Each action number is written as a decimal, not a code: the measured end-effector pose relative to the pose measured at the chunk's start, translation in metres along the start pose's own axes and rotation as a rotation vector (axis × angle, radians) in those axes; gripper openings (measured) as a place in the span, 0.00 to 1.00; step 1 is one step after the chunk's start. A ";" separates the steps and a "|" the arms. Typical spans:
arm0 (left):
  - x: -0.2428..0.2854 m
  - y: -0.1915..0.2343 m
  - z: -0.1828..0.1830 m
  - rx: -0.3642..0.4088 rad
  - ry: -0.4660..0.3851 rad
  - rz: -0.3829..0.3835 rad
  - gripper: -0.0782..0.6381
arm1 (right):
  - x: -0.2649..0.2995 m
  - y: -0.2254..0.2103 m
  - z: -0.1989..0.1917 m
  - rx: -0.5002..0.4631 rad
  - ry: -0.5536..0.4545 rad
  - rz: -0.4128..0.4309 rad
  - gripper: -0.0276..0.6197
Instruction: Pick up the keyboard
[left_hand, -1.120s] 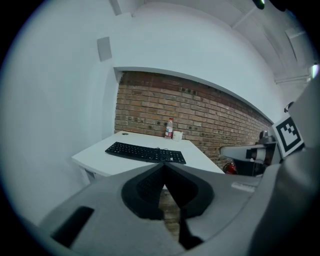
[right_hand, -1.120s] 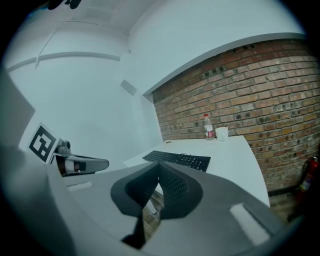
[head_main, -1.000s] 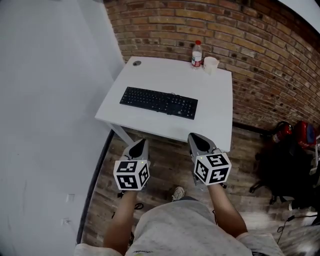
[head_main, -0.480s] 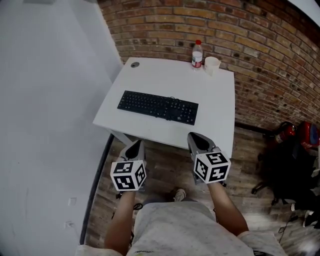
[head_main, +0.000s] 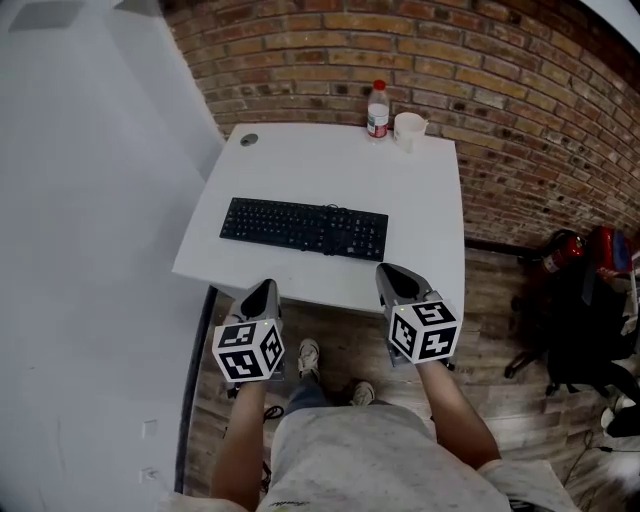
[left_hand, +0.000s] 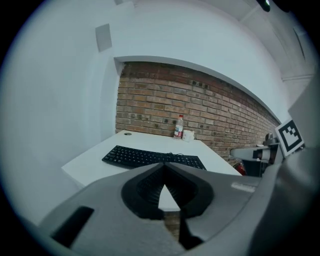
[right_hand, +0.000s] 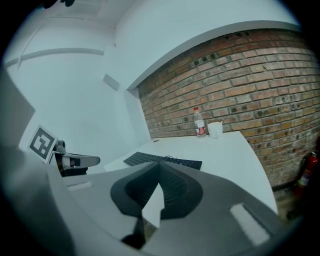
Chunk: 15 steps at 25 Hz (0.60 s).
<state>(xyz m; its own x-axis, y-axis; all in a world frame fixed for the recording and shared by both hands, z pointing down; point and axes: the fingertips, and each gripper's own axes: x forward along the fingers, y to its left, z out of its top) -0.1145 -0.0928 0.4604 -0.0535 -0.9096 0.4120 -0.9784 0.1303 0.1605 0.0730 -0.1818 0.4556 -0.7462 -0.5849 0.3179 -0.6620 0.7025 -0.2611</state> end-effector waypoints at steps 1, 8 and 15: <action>0.007 0.005 0.003 0.005 0.002 -0.006 0.10 | 0.006 -0.002 0.001 0.003 0.000 -0.011 0.06; 0.058 0.048 0.021 0.008 0.025 -0.044 0.10 | 0.048 -0.020 0.008 0.030 0.015 -0.099 0.06; 0.109 0.086 0.042 0.011 0.043 -0.083 0.10 | 0.088 -0.034 0.015 0.021 0.039 -0.180 0.06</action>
<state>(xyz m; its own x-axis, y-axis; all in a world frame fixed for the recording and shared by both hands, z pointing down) -0.2123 -0.1971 0.4817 0.0364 -0.8993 0.4357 -0.9813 0.0503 0.1858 0.0287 -0.2634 0.4785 -0.6122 -0.6843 0.3962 -0.7865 0.5786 -0.2160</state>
